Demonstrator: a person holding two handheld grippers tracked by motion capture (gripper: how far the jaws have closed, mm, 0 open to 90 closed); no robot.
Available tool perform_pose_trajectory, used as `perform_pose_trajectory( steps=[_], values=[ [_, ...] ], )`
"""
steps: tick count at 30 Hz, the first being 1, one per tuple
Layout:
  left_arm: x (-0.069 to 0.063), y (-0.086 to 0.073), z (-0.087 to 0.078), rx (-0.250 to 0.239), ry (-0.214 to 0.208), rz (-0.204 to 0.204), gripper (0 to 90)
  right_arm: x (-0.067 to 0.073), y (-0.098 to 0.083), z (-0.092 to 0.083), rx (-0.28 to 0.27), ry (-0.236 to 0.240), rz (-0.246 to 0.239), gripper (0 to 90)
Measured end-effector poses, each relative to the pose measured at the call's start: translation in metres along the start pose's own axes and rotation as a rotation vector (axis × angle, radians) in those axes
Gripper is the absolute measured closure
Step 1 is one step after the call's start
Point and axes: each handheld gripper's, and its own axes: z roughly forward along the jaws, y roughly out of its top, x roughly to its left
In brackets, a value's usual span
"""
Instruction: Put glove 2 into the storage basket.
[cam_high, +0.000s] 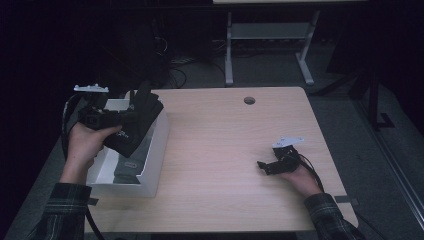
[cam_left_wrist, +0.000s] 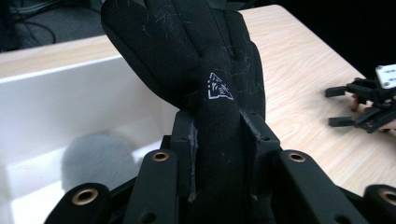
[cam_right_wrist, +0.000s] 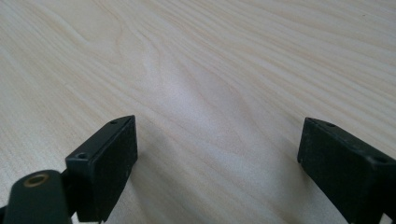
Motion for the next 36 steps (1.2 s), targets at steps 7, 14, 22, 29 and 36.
perform_pose_trajectory(
  steps=[7,14,22,29,36],
  values=[
    [0.016,-0.019,0.004,0.025,0.046,-0.039,69.0,0.0,0.0,0.0,0.0,0.0,0.001,12.0],
    [0.033,-0.036,0.014,0.053,0.077,-0.08,68.9,0.0,0.0,0.0,0.001,0.0,0.0,12.0],
    [0.047,-0.053,0.032,0.091,0.111,-0.108,68.6,0.0,0.0,0.0,0.002,0.0,0.005,12.0],
    [0.056,-0.062,0.043,0.127,0.148,-0.112,67.6,0.0,0.0,0.0,0.001,-0.001,0.005,12.0],
    [0.063,-0.067,0.049,0.162,0.174,-0.115,61.4,0.0,0.0,0.0,0.002,0.0,0.005,12.0]
  ],
)
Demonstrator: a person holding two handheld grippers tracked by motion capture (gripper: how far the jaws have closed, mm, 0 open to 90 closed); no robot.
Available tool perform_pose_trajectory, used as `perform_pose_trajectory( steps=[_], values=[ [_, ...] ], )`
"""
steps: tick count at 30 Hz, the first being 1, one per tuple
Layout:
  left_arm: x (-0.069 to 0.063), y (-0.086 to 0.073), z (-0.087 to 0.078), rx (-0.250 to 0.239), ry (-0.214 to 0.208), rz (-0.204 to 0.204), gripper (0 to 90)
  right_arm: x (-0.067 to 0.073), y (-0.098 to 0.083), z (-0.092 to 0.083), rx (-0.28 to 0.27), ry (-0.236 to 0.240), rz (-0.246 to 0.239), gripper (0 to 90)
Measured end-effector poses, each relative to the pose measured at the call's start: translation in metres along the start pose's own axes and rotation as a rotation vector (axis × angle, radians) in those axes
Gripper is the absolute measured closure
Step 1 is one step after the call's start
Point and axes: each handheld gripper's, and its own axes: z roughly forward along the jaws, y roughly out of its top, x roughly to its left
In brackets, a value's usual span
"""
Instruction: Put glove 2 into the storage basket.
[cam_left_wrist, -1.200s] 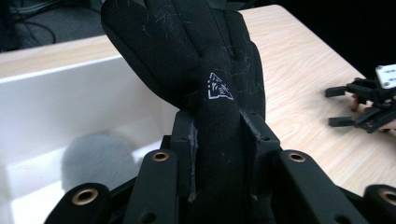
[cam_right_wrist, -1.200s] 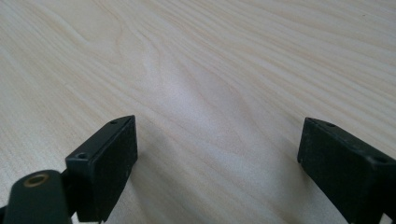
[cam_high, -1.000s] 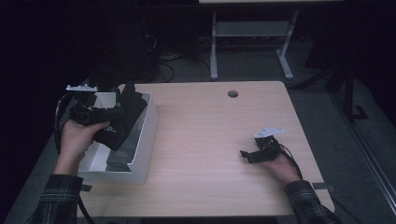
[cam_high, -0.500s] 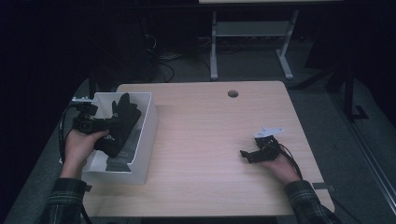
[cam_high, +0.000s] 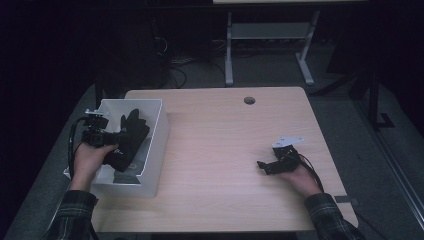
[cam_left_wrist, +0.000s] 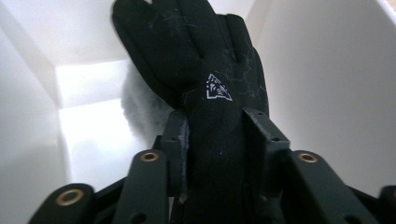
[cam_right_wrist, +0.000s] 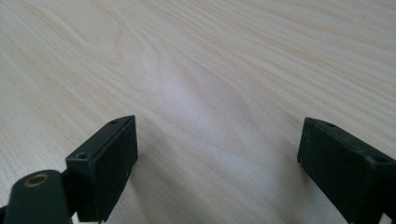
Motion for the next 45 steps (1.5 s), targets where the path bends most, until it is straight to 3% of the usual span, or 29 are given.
perform_pose_trajectory(
  steps=[7,12,18,34,45],
  values=[
    [0.003,0.001,0.006,0.017,0.036,0.013,47.3,0.0,0.0,0.0,0.0,0.0,0.001,12.0],
    [0.002,0.001,0.009,0.02,0.031,0.04,38.0,0.0,0.0,0.0,0.0,0.0,0.0,12.1],
    [0.003,0.005,0.003,-0.016,0.05,0.044,30.6,0.0,0.0,0.0,0.0,0.0,0.0,12.1],
    [0.001,0.011,-0.002,-0.046,0.043,0.071,26.9,0.0,0.0,0.0,-0.001,0.0,-0.001,12.1],
    [-0.025,0.025,-0.013,-0.097,-0.024,0.095,26.6,0.0,0.0,0.0,-0.001,0.0,-0.001,12.1]
  ],
)
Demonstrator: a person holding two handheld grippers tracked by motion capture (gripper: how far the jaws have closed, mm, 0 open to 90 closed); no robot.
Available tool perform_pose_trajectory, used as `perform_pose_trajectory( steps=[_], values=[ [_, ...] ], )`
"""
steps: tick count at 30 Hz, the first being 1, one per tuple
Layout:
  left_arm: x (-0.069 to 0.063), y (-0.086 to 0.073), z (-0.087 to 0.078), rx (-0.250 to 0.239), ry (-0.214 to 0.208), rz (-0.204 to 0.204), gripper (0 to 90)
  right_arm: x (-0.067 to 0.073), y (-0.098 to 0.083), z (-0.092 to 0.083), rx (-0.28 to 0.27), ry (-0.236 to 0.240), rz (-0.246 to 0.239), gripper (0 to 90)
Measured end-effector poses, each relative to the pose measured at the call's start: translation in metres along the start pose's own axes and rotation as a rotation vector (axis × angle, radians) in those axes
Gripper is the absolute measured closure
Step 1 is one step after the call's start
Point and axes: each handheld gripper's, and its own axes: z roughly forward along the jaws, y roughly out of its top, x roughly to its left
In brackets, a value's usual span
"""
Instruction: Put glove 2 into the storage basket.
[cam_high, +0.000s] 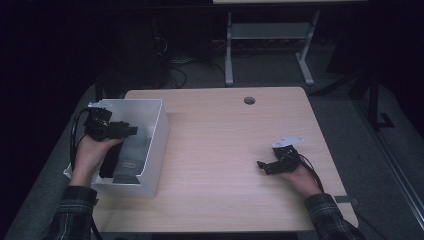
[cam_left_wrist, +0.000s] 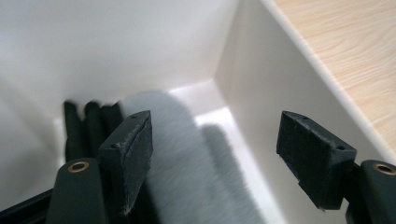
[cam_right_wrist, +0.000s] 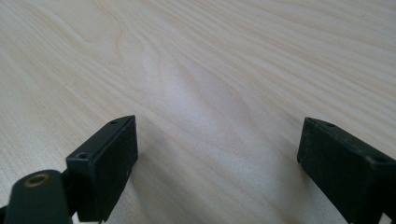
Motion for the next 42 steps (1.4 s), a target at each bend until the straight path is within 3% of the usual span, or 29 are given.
perform_pose_trajectory(
  steps=[13,22,26,33,42],
  values=[
    [-0.051,0.033,0.007,-0.053,-0.103,0.071,26.3,0.0,0.0,0.0,-0.001,0.0,-0.001,12.2],
    [-0.095,0.041,0.019,-0.056,-0.17,0.133,25.4,0.0,0.0,0.0,-0.003,0.001,-0.005,12.4],
    [-0.119,0.039,0.03,-0.052,-0.204,0.16,25.3,0.0,0.0,0.0,-0.002,0.002,-0.004,12.5],
    [-0.155,0.029,0.053,-0.031,-0.223,0.223,23.5,0.0,0.0,0.0,-0.002,0.004,-0.006,12.5],
    [-0.185,0.001,0.09,0.025,-0.265,0.265,23.2,0.001,0.0,0.0,0.0,0.006,-0.006,12.4]
  ],
)
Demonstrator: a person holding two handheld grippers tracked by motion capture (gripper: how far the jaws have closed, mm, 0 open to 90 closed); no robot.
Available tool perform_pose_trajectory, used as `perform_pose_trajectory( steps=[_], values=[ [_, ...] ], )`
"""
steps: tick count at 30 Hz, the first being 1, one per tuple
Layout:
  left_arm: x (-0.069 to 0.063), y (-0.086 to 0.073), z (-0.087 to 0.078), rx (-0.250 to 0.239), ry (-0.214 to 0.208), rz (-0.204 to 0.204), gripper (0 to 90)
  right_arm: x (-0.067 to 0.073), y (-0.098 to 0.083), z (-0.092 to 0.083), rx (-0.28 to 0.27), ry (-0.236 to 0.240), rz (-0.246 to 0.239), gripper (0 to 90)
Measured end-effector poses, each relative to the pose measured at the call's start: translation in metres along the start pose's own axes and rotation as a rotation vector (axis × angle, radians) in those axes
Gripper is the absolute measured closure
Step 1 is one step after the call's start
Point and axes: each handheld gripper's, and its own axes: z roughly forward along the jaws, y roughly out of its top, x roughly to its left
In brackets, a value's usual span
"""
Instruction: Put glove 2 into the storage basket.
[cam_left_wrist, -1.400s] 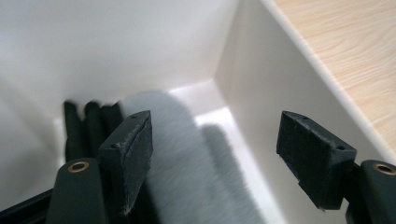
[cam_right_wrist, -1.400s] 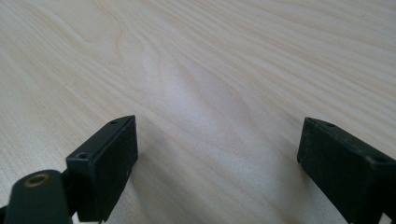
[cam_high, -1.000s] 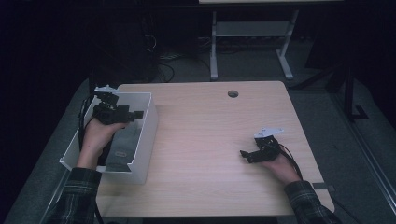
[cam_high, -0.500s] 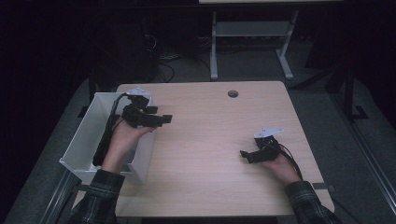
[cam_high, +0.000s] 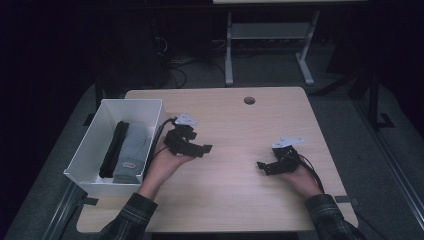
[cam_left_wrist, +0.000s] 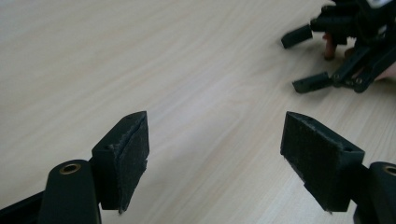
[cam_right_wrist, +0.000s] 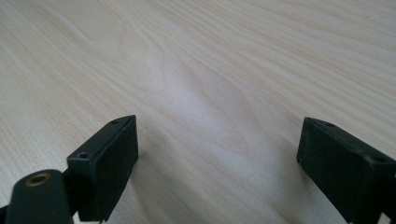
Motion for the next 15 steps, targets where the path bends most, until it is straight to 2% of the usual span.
perform_pose_trajectory(
  steps=[5,7,10,15],
  values=[
    [-0.01,-0.013,0.024,0.044,-0.022,0.038,23.2,0.0,0.0,0.0,0.001,0.0,0.0,12.4],
    [-0.013,-0.018,0.031,0.059,-0.035,0.04,23.1,0.0,0.0,0.0,0.001,0.0,0.0,12.4],
    [-0.018,-0.026,0.043,0.089,-0.031,0.067,22.7,0.0,0.0,0.0,0.001,0.0,-0.001,12.4],
    [-0.022,-0.038,0.06,0.132,-0.03,0.083,22.6,0.0,0.0,0.0,0.001,0.0,-0.001,12.5]
  ],
)
